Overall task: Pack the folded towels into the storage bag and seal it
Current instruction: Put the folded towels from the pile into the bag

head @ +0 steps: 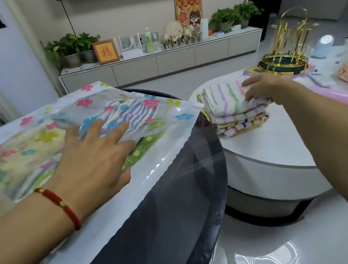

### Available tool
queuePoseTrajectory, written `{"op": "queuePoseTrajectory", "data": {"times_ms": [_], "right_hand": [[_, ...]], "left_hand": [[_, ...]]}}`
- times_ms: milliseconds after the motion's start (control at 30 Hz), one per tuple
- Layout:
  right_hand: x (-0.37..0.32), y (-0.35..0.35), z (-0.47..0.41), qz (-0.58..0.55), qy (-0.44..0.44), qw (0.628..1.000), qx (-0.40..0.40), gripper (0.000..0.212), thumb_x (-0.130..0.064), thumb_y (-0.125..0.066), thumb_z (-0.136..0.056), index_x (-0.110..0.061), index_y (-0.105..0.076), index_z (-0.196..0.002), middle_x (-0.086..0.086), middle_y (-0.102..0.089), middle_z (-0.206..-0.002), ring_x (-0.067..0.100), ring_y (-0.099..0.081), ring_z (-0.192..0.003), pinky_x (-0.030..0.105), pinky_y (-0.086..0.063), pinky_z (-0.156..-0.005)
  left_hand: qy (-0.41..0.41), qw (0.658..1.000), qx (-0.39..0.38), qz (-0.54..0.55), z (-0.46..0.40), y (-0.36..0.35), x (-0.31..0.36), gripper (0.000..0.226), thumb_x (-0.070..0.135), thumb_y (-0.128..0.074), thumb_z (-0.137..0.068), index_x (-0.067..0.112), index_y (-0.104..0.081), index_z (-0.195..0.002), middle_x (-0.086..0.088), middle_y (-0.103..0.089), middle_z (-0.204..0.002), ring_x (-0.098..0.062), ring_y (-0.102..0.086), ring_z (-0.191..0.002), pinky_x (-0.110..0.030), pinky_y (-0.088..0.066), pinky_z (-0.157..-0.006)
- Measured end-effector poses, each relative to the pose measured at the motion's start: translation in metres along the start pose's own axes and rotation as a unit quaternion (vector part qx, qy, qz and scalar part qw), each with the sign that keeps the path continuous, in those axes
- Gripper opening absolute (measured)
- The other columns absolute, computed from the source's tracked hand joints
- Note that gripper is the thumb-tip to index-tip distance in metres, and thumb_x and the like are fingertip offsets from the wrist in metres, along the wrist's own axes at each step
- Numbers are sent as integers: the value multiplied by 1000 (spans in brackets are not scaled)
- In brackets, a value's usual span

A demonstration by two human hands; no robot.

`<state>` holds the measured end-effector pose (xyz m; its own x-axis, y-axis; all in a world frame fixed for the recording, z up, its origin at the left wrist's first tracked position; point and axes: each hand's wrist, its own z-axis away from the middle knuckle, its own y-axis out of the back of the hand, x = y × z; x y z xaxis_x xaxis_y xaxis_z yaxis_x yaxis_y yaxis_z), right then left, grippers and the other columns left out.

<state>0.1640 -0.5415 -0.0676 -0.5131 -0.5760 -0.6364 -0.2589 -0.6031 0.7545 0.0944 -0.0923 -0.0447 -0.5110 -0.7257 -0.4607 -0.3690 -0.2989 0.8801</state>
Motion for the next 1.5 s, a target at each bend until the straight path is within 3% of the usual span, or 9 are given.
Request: {"op": "queuePoseTrajectory", "data": {"times_ms": [200,333,533,667,733,800,933,1100,1500], "right_hand": [[-15,19,77,-242,50,969,-20,36,3,-62,-89,-14,-73,-119,17,-65,-125,25,-67,-93,33,-60,-74],[-24,32,154,-355,65,925,-121,33,7,-52,-94,-10,-74,-110,12,-70,-116,14,-75,-75,21,-59,-58],[-31,28,255,-344,85,879,-320,51,10,-47,-91,-15,-73,-126,9,-73,-128,28,-71,-112,33,-65,-72],[-63,-8,295,-272,127,855,-424,51,7,-55,-87,-17,-72,-129,11,-68,-135,23,-70,-87,26,-58,-53],[-89,-35,302,-263,154,843,-443,52,4,-58,-84,-18,-72,-130,12,-66,-140,35,-61,-103,31,-58,-67],[-124,-63,301,-327,171,823,-432,54,6,-55,-82,-16,-73,-128,16,-66,-138,34,-60,-106,36,-56,-79],[-176,-140,299,-488,122,797,-333,54,9,-52,-88,-19,-70,-131,6,-74,-99,16,-66,-67,27,-54,-55],[-160,-223,304,-380,92,844,-367,45,3,-60,-97,-10,-55,-140,25,-65,-127,40,-69,-112,49,-59,-97],[-16,-120,196,-278,47,959,-4,18,-5,-54,-99,-3,-72,-102,20,-73,-96,22,-67,-68,27,-56,-55]], "left_hand": [[58,998,-39,0,39,17,-11,54,57,-47,-86,43,-40,-137,6,-22,-160,-33,-34,-136,-59,-38,-101],[93,994,-64,14,62,33,-23,53,52,-50,-86,38,-42,-136,5,-32,-154,-35,-39,-130,-63,-38,-98],[130,987,-51,78,74,69,-58,49,42,-55,-85,29,-45,-131,7,-40,-149,-36,-48,-122,-69,-40,-94],[159,981,-37,105,72,90,-79,47,39,-54,-82,27,-48,-128,4,-53,-135,-34,-55,-114,-68,-41,-94],[166,980,-37,105,70,96,-84,48,38,-53,-82,27,-48,-129,1,-56,-133,-34,-56,-113,-69,-39,-96],[177,978,-24,104,70,99,-87,45,36,-47,-85,25,-49,-129,1,-57,-132,-34,-54,-115,-68,-38,-97],[204,973,11,104,72,101,-93,46,48,-31,-94,24,-53,-127,-1,-58,-133,-36,-53,-117,-66,-38,-97],[196,976,26,86,75,91,-94,49,52,-28,-93,24,-56,-122,1,-60,-128,-36,-54,-113,-64,-39,-94],[112,991,7,70,49,45,-34,50,51,-39,-92,28,-50,-134,0,-31,-158,-40,-39,-131,-66,-33,-103]]}}
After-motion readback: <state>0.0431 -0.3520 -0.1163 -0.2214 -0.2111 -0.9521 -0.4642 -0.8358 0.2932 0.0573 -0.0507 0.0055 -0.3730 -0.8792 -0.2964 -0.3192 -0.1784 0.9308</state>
